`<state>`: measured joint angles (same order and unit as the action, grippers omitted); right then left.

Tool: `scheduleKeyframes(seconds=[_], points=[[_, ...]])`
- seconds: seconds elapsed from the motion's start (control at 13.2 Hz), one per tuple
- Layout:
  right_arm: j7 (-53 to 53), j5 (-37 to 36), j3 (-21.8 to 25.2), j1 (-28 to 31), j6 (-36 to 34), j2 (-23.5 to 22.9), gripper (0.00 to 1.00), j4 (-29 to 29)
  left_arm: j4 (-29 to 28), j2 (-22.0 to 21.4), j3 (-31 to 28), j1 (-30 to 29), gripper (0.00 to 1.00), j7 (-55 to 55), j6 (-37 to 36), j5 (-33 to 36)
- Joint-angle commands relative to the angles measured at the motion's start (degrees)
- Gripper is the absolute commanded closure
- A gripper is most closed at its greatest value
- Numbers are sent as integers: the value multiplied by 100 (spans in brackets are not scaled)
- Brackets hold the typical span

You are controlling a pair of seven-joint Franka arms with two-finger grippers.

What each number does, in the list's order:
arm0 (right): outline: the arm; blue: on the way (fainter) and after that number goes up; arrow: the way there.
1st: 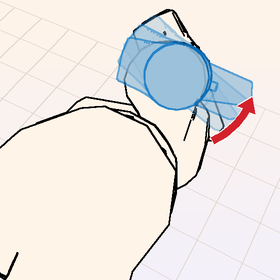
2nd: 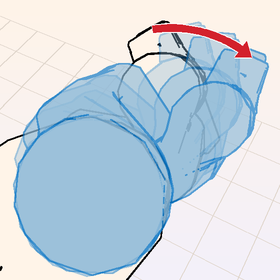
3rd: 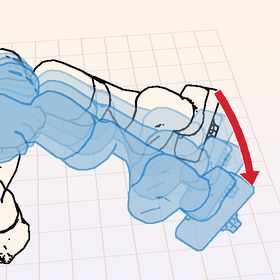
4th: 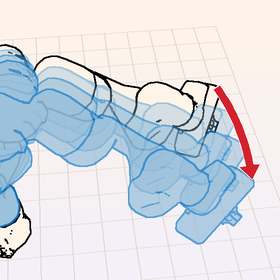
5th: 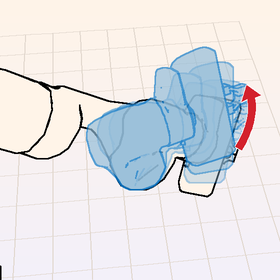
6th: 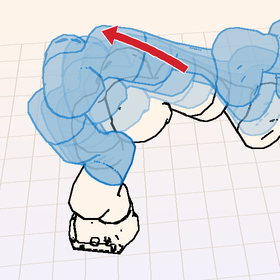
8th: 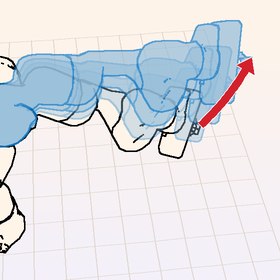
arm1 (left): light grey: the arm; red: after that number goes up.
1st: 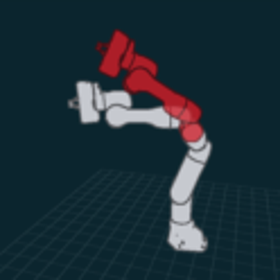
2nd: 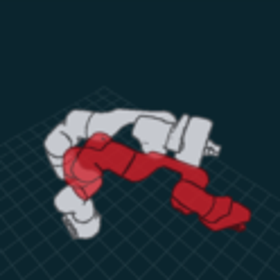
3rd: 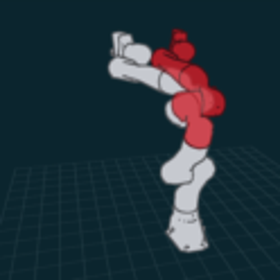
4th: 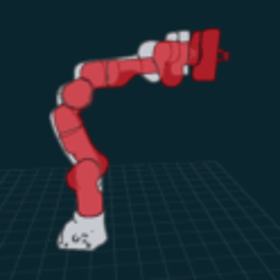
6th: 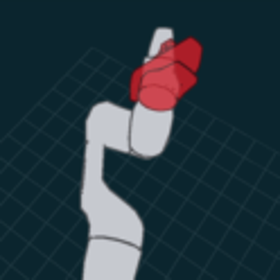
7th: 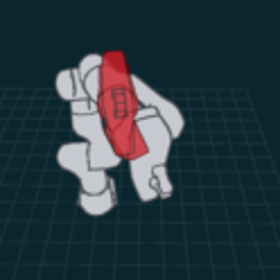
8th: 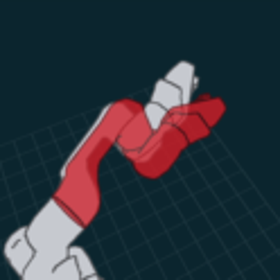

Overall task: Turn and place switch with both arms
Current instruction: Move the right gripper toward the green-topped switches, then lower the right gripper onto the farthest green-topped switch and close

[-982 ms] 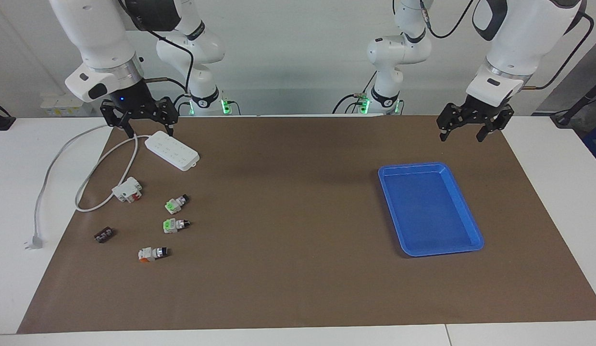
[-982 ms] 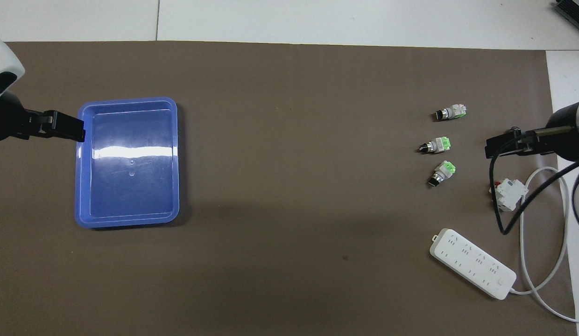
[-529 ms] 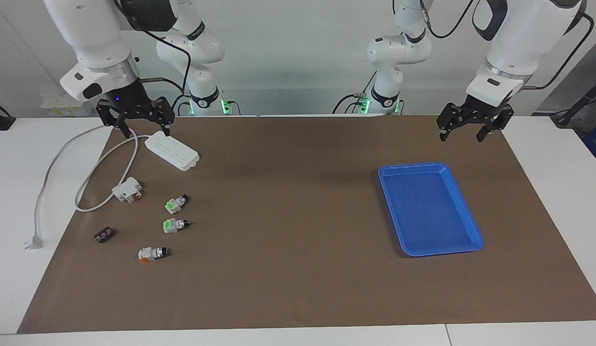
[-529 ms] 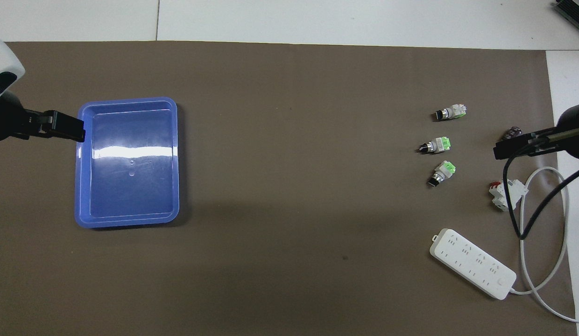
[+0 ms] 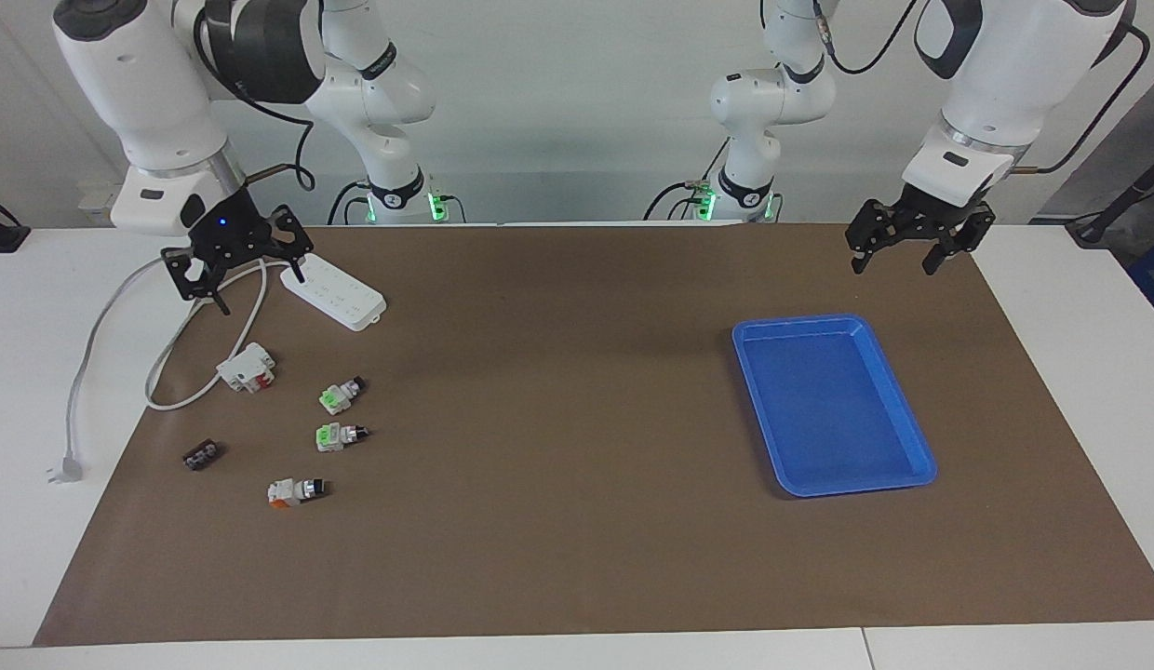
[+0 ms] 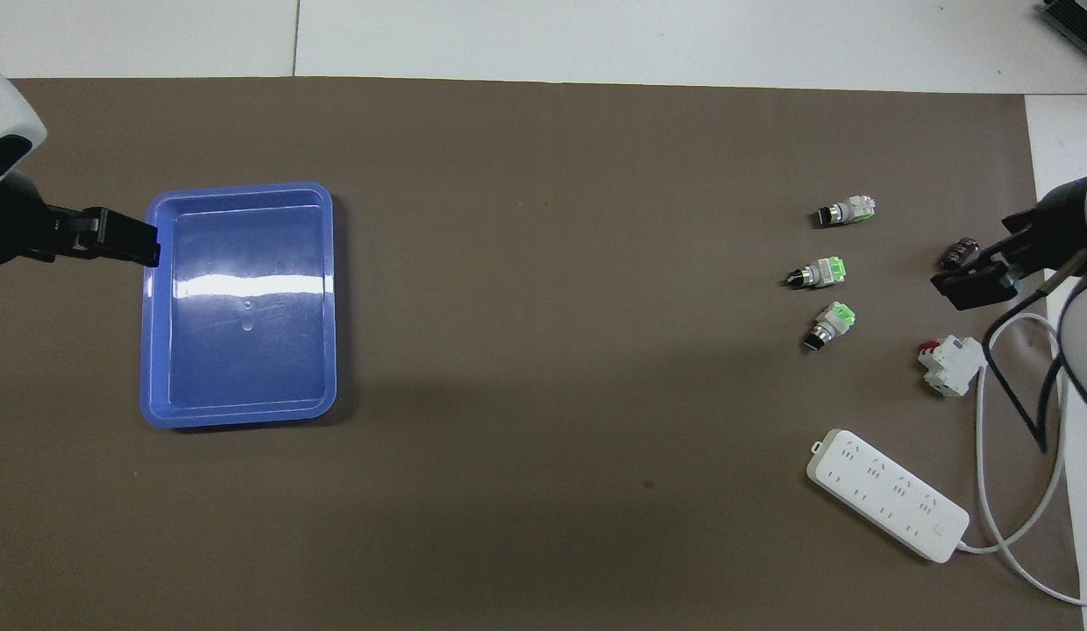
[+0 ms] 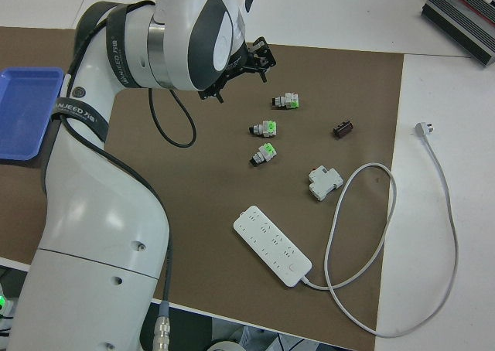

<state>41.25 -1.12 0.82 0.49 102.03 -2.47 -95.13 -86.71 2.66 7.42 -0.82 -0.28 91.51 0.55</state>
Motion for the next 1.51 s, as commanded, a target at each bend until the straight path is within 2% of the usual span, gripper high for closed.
scheduleKeyframes(seconds=[0.0,0.3,0.68,0.91,1.06,1.28,1.44], points=[[1311,112,-29,91,430,-393,0,12,-197,-178,-21,-15,0,10,16,-2],[3454,314,-38,372,589,-1228,0,354,-206,-178,-21,-15,0,10,16,-2],[5952,323,-82,451,1283,-1913,0,538,-206,-178,-21,-15,0,10,16,-2],[6649,297,-388,697,1555,-2222,0,671,-206,-178,-21,-15,0,10,16,-2],[7088,279,-687,1039,1627,-2624,0,907,-197,-178,-21,-15,0,10,16,-2],[7528,209,-1416,1698,1591,-3170,0,1241,-197,-178,-21,-15,0,10,16,-2],[7775,-1,-1470,1744,1618,-3408,1,1417,-206,-178,-21,-15,0,10,16,-2]])
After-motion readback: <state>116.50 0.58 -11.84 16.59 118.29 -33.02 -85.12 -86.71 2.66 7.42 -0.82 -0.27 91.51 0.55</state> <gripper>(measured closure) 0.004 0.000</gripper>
